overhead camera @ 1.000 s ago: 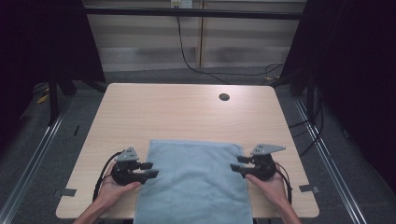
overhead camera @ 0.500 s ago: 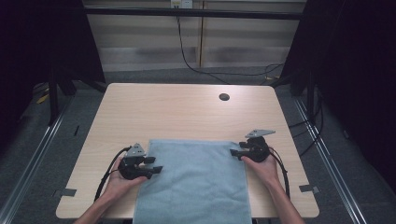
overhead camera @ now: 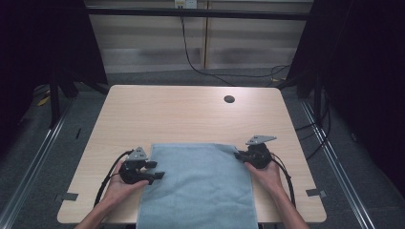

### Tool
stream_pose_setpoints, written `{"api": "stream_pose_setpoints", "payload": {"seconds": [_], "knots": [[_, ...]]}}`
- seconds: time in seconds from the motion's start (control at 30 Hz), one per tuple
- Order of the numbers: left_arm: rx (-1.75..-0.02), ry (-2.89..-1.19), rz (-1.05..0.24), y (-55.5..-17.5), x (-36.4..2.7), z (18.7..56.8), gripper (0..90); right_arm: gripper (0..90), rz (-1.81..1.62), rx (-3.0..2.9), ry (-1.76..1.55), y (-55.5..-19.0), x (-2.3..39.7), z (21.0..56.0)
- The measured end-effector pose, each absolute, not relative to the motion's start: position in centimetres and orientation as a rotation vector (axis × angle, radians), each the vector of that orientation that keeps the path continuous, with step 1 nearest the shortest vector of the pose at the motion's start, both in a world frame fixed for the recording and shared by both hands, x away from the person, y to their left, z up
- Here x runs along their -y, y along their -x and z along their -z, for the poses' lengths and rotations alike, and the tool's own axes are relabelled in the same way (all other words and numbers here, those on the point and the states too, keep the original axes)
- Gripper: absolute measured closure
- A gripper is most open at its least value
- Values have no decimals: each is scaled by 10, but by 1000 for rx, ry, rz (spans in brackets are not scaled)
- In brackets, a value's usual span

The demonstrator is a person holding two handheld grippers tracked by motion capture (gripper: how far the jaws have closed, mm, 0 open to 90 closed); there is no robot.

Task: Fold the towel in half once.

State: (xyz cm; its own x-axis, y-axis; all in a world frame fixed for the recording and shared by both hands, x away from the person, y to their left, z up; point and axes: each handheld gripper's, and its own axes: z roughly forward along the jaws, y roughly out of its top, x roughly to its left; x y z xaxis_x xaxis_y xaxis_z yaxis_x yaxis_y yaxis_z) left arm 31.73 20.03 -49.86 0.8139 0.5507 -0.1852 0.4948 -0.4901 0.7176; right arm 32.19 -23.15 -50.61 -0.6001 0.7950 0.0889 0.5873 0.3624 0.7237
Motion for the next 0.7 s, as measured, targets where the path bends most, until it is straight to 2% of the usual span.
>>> {"api": "stream_pose_setpoints", "payload": {"seconds": [0.1, 0.23, 0.33, 0.47, 0.6, 0.7], "knots": [[-830, -2090, -61, -332, -209, 489, 445, 855, -1077, -2350, -1227, -322, 232, 506], [-899, -2016, -166, -363, -217, 476, 479, 856, -1089, -2354, -1224, -323, 233, 507], [-944, -1992, -130, -385, -216, 479, 485, 856, -1091, -2356, -1223, -323, 233, 507], [-978, -2054, -157, -393, -209, 496, 512, 856, -1095, -2354, -1234, -323, 233, 507], [-999, -2072, -186, -393, -208, 504, 463, 855, -1093, -2354, -1226, -323, 233, 507], [-975, -2080, -190, -392, -206, 506, 459, 855, -1091, -2351, -1235, -322, 233, 507]]}}
